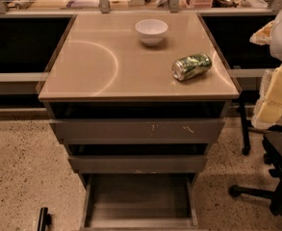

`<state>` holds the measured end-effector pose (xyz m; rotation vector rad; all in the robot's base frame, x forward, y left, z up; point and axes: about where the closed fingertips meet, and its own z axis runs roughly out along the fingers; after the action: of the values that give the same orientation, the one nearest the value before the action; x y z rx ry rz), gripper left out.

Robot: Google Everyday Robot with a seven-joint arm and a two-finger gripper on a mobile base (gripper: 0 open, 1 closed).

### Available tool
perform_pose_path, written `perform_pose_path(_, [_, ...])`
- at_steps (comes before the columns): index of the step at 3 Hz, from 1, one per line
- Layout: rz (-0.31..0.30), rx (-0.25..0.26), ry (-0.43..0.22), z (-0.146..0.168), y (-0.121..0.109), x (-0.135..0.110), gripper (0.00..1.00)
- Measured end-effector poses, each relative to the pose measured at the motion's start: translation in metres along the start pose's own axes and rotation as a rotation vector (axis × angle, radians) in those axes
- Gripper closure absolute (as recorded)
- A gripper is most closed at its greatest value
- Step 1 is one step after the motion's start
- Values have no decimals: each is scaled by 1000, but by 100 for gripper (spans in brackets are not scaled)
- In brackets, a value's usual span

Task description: Place green can into bottom drawer

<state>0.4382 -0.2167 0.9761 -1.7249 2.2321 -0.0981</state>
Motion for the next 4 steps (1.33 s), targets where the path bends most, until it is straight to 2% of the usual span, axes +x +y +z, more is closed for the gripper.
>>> perform_pose_path(1, [-6, 3, -5, -1, -6, 1, 0])
perform_pose_path(2, [-56, -17, -19, 10, -32, 7, 0])
perform_pose_path(3, [-111, -40, -60, 27, -69, 15, 0])
perform_pose_path(4, [-126, -34, -85, 44, -110, 18, 0])
